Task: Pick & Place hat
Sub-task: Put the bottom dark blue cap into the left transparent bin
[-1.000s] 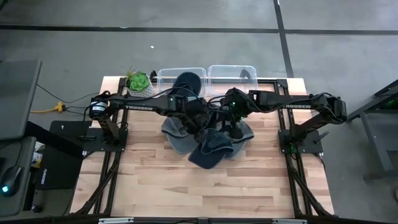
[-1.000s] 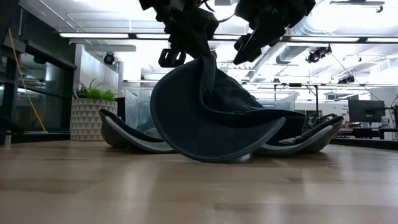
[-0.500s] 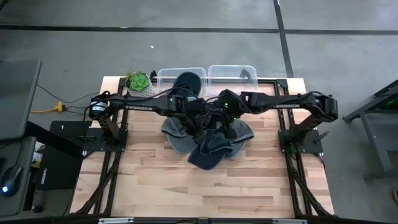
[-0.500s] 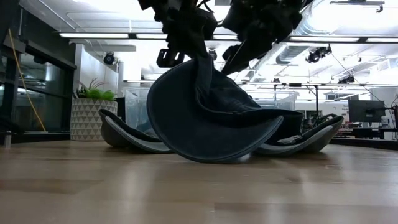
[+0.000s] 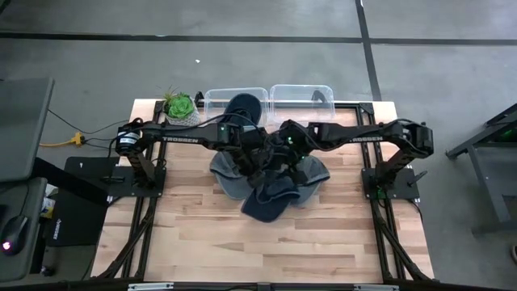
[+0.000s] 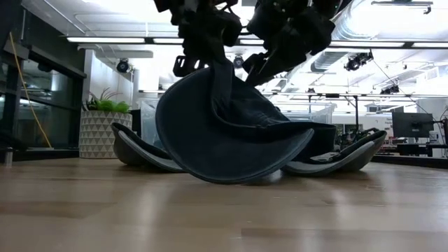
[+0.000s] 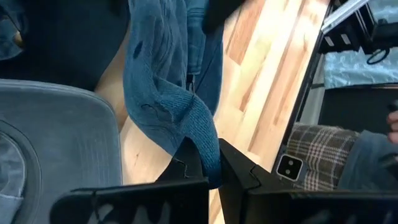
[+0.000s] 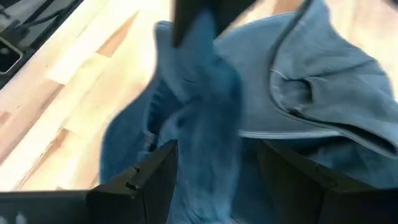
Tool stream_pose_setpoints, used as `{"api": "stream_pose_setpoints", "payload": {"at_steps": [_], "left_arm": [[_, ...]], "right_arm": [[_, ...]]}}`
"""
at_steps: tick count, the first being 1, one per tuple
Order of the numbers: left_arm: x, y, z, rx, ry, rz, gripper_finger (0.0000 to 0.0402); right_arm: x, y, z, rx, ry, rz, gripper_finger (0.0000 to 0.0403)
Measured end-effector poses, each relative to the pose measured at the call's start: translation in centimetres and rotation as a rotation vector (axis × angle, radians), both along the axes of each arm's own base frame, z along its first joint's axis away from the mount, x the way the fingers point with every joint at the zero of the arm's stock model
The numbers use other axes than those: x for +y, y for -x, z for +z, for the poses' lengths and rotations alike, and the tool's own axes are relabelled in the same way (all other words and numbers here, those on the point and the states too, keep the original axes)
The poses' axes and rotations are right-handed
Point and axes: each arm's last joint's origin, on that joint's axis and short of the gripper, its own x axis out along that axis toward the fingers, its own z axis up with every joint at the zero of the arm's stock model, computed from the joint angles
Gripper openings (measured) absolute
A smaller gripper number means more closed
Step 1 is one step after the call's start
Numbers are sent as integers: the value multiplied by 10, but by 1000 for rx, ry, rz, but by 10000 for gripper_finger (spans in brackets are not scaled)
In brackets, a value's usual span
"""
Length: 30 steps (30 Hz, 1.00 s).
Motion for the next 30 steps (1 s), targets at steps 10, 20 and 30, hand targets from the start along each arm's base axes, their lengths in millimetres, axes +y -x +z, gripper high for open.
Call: {"api": "stream_pose_setpoints", "payload": {"at_steps": [10, 20, 30], "left_arm": [[-1, 2, -1, 13, 11, -41, 0], [-2, 3, -1, 4, 36, -73, 0], [-2, 6, 6, 5, 37, -77, 0]], "right_arm": [[-5, 8, -6, 72, -27, 45, 218], [-4, 10, -10, 82, 23, 108, 218], [-8, 2, -23, 88, 21, 114, 218]]}}
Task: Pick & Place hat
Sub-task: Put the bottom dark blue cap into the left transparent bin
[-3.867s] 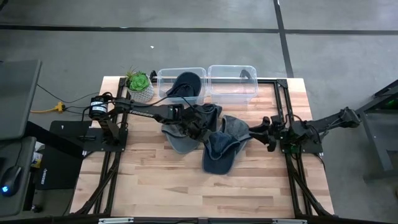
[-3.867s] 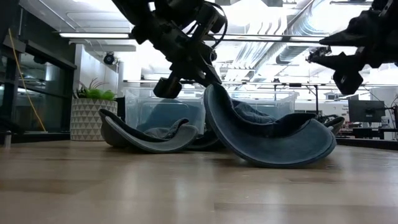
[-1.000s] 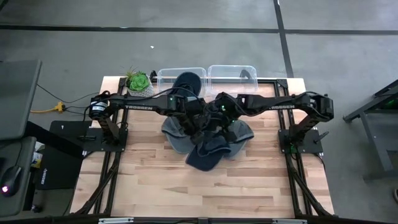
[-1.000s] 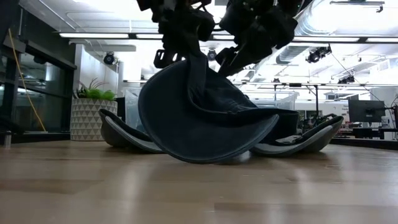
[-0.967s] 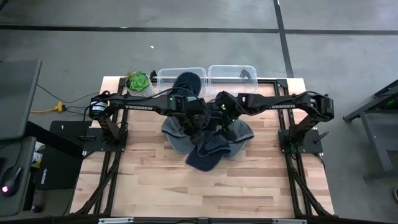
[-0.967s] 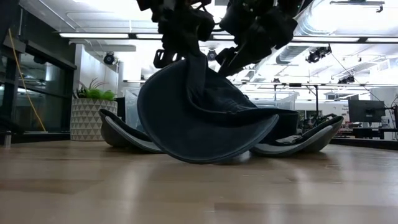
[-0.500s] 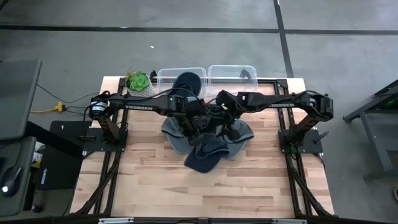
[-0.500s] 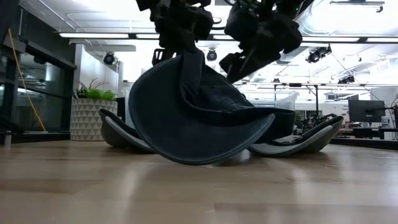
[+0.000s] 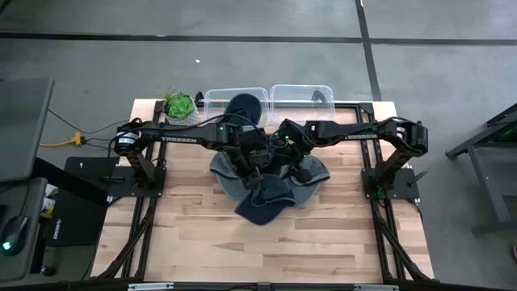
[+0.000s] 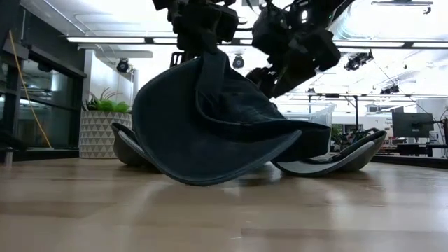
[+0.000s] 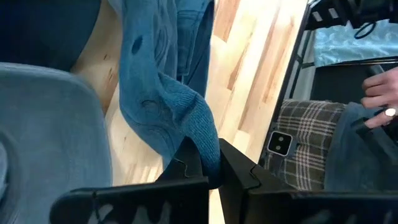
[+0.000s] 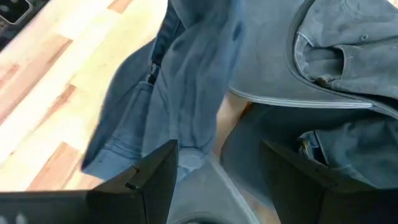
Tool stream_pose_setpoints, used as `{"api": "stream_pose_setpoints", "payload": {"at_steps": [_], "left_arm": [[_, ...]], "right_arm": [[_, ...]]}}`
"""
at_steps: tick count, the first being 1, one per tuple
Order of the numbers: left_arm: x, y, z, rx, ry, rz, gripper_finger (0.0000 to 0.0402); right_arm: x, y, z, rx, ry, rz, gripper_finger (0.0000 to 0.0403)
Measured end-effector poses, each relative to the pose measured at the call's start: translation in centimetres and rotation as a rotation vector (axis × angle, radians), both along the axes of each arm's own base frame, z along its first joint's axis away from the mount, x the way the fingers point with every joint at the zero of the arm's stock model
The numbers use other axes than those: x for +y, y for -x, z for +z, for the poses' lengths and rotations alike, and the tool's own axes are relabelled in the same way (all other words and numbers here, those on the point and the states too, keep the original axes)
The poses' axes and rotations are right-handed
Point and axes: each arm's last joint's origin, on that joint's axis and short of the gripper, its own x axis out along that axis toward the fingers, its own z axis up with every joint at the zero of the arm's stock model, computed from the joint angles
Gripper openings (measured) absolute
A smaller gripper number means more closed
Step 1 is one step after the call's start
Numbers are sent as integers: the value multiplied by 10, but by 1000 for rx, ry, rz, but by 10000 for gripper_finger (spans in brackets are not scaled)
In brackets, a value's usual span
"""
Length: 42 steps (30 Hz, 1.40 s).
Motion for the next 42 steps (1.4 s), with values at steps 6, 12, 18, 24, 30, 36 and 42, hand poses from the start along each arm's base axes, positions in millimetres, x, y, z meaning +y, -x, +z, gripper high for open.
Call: {"api": "stream_pose_setpoints", "payload": {"at_steps": [6, 12, 18, 24, 30, 36, 42], "left_arm": [[1, 1, 18, -16, -48, -18, 0], [1, 0, 24, -32, -65, -9, 0], [1, 0, 24, -32, -65, -10, 0], [1, -1, 25, -48, -66, -9, 0], [1, -4, 26, -75, -56, -4, 0], [1, -4, 27, -83, -40, -14, 0], [1, -4, 27, -87, -42, -21, 0]], "right_arm": [[1, -6, 0, -40, -68, -3, 218], [8, -8, 1, -54, -106, 33, 218], [24, -11, 1, -64, -114, 88, 214], [30, -13, 2, -75, -95, 98, 188], [30, -14, 0, -65, -103, 76, 144], [31, -14, 0, -50, -116, 58, 90], [31, -14, 0, -33, -131, 35, 8]]}}
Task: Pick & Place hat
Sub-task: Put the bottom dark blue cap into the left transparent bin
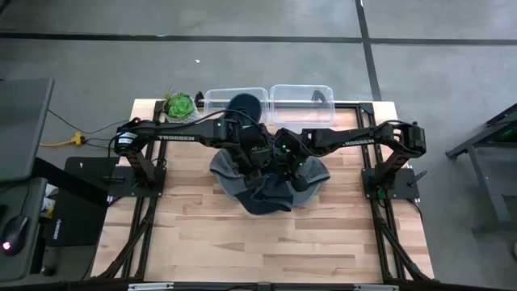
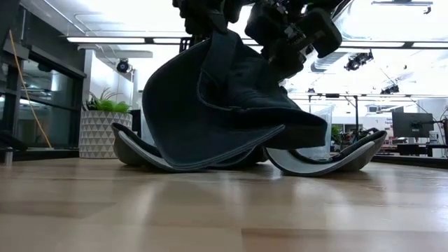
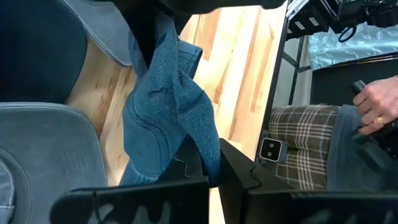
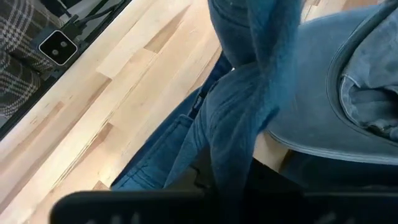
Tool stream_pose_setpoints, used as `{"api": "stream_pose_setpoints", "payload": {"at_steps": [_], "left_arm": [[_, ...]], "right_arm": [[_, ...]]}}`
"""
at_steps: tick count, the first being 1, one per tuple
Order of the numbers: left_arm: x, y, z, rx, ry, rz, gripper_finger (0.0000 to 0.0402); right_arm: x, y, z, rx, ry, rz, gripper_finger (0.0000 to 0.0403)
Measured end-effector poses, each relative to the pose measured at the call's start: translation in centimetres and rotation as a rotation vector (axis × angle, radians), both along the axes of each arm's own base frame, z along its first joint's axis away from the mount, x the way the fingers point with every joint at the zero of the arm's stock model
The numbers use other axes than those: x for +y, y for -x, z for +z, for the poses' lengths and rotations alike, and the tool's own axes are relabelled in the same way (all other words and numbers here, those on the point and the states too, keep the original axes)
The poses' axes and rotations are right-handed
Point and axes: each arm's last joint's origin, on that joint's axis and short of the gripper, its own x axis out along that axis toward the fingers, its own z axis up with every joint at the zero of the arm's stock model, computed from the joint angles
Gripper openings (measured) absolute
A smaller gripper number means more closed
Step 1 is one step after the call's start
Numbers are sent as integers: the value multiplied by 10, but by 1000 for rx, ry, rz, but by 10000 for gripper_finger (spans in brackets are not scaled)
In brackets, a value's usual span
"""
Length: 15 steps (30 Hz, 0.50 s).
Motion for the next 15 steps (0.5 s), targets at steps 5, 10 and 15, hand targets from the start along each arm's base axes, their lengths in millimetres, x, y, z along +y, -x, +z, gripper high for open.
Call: {"api": "stream_pose_setpoints", "payload": {"at_steps": [5, 10, 15], "left_arm": [[0, 0, 0, -3, 11, -12, 1], [0, 0, 0, -17, -3, -35, 1], [0, 5, 2, -6, -25, -49, 2]], "right_arm": [[-1, 1, 0, 42, 5, -57, 4], [-1, 5, 1, 79, 27, -100, 2], [-1, 8, 4, 104, 57, -146, 1]]}}
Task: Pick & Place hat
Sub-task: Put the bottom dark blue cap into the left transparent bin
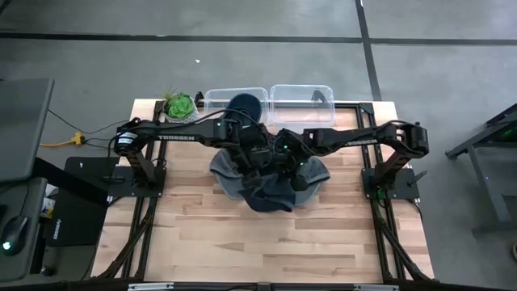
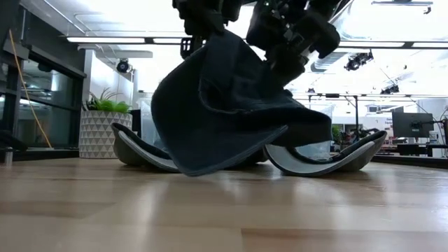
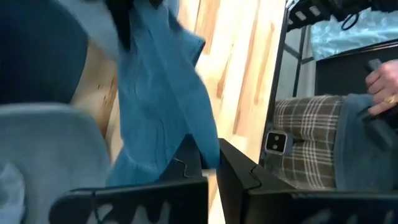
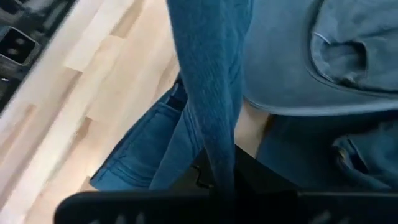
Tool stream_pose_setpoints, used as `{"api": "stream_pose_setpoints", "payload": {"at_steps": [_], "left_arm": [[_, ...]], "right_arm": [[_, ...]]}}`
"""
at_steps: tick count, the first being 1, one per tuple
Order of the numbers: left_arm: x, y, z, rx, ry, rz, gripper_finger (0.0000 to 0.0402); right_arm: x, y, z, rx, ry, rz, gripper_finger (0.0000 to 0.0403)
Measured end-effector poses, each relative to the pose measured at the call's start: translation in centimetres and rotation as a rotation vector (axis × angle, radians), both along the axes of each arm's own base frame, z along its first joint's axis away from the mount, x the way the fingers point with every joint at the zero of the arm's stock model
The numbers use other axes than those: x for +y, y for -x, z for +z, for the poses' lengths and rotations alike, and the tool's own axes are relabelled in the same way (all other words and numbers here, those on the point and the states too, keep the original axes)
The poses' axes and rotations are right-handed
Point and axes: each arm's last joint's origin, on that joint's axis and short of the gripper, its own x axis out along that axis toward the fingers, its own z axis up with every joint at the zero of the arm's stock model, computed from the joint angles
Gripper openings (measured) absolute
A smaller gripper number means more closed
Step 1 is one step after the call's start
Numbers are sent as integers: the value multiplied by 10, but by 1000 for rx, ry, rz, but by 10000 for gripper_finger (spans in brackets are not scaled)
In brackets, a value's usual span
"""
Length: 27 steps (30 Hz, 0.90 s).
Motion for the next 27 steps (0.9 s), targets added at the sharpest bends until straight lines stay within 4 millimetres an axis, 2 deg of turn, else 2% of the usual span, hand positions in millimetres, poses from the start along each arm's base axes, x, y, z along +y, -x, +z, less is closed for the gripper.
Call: {"api": "stream_pose_setpoints", "payload": {"at_steps": [6, 13, 21, 24, 26, 27], "left_arm": [[5, 17, 7, 88, -27, 2, 2], [19, 39, 44, 107, -182, 86, 2], [21, 76, 77, 24, -410, 229, 2], [21, 76, 88, -127, -436, 279, 2], [20, 89, 84, -103, -443, 286, 2], [21, 87, 82, -130, -449, 297, 2]], "right_arm": [[-1, 4, 2, 38, 25, -51, 1], [-2, 6, 7, 41, 40, -119, 1], [-2, 26, 49, -80, 104, -235, 0], [-2, 36, 65, -126, 132, -287, 0], [-2, 43, 76, -165, 140, -327, 0], [-2, 46, 81, -185, 141, -341, 0]]}}
